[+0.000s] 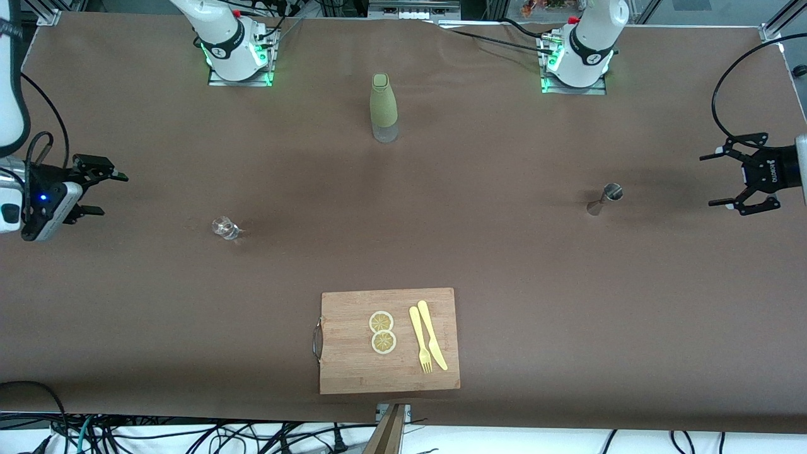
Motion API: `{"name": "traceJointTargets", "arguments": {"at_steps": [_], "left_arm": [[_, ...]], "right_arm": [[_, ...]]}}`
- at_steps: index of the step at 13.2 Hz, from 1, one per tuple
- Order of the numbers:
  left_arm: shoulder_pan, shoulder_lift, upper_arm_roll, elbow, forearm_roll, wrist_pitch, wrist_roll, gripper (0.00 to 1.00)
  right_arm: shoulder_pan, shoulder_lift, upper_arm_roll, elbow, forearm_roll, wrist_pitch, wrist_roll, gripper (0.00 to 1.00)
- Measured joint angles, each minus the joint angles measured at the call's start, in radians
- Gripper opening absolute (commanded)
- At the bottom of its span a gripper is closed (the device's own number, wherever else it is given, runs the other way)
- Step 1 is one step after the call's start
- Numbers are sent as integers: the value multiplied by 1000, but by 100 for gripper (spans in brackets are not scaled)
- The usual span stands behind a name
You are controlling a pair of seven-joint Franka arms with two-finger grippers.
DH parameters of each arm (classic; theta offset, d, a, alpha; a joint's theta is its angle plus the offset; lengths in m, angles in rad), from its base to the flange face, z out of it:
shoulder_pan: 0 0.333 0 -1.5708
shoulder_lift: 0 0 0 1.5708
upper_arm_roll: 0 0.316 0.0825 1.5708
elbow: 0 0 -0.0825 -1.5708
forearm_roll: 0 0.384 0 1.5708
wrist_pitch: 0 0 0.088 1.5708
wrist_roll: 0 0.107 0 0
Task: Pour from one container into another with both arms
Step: 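Reach the right gripper to the glass cup while the left gripper reaches the jigger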
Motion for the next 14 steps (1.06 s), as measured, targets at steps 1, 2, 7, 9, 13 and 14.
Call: {"name": "traceJointTargets", "arguments": {"at_steps": [1, 2, 7, 9, 13, 14], "left_arm": [[22, 30, 1, -23, -43, 0, 101, 100], [45, 69, 1, -42, -83, 0, 190, 100], [128, 308, 1, -61, -262, -58, 562, 100], [142, 394, 0, -60, -310, -94, 664, 100], [143, 511, -2, -53, -341, -146, 774, 100], [143, 533, -3, -52, -348, -152, 805, 100]], "right_arm": [[-18, 33, 0, 0, 55, 3, -98, 100], [-32, 67, 0, 0, 104, 4, -190, 100], [-57, 194, 0, 0, 299, 22, -567, 100], [-71, 254, 0, 0, 395, 31, -755, 100], [-85, 367, 0, -2, 525, 29, -997, 100], [-85, 390, 0, -4, 543, 27, -1044, 100]]}}
